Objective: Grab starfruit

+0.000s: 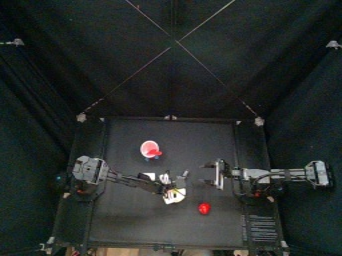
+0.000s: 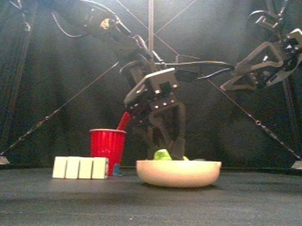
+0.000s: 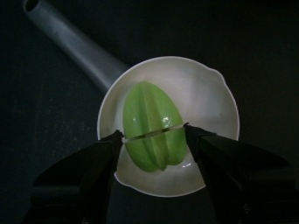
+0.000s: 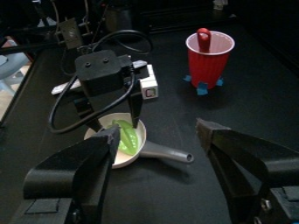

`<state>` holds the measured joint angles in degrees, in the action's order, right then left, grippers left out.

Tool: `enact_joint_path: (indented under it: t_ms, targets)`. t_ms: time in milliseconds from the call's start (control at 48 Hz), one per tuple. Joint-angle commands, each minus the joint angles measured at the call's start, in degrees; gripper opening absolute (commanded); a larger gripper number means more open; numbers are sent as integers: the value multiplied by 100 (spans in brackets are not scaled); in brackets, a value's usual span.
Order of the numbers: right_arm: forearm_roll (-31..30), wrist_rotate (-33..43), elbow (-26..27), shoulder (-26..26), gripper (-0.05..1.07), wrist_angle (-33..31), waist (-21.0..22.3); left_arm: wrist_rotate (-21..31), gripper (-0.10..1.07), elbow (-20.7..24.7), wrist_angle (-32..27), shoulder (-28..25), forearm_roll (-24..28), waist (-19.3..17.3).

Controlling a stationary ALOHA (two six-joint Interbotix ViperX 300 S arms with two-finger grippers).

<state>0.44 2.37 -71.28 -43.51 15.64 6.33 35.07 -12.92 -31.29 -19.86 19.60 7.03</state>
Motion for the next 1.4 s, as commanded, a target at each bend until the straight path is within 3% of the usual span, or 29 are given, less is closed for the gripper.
enact_joint_path:
  t_ms: [0,625,1021,1375]
  targets:
    - [9,0,53,9,99,26,18,9,93,149,-9,62,0,-18]
    - [9,0,53,18,99,18,18,-18,91,158,-9,-18,-97,-35]
    - [18,0,53,18,99,18,18,-26,76,167,-18,0,-97,-35]
    - [9,0,53,18,99,18,26,-26,76,-18,-9,299,-79,26]
